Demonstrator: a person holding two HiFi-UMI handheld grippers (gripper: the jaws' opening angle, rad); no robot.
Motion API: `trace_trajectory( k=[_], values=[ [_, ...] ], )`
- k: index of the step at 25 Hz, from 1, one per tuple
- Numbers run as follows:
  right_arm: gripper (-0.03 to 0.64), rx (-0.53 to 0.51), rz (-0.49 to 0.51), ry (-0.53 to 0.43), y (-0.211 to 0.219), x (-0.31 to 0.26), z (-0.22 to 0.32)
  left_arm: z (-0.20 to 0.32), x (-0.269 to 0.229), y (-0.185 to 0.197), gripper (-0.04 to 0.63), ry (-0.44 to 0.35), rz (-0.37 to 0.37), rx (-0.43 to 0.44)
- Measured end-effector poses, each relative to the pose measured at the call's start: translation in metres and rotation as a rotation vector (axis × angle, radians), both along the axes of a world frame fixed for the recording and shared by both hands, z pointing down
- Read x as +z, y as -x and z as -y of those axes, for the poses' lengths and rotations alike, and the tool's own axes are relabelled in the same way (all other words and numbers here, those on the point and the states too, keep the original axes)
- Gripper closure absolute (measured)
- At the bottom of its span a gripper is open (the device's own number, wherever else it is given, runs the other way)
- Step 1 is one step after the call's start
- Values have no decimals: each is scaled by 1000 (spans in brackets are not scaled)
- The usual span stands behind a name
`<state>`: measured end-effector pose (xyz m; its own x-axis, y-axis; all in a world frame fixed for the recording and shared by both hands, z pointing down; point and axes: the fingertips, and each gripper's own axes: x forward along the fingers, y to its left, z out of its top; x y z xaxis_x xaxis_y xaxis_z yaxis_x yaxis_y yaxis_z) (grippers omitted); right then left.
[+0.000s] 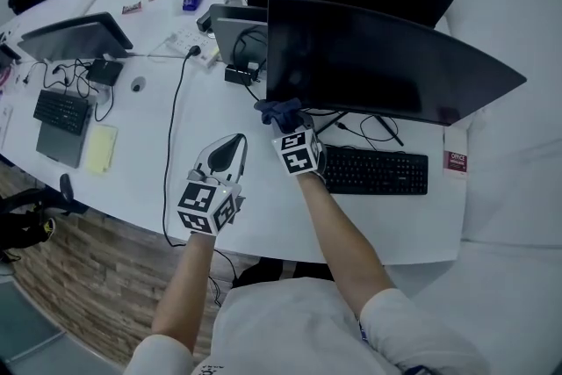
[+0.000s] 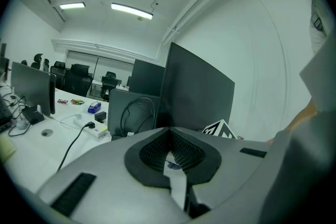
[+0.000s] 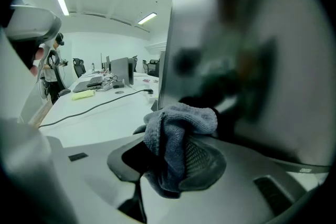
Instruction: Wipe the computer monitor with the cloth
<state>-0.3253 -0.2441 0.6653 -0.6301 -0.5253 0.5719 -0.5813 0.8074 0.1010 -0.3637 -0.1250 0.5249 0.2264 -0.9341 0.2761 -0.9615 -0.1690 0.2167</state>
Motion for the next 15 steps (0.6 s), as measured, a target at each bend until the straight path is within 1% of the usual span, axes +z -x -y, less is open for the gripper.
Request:
trace_trajectory(
  k=[6,15],
  values=[
    [465,52,-12,11,-32,3,10,7,4,-22,591,9,-6,28],
    [465,86,-6,3,-71,-1,22,19,3,-54,591,12,-1,51]
  ],
)
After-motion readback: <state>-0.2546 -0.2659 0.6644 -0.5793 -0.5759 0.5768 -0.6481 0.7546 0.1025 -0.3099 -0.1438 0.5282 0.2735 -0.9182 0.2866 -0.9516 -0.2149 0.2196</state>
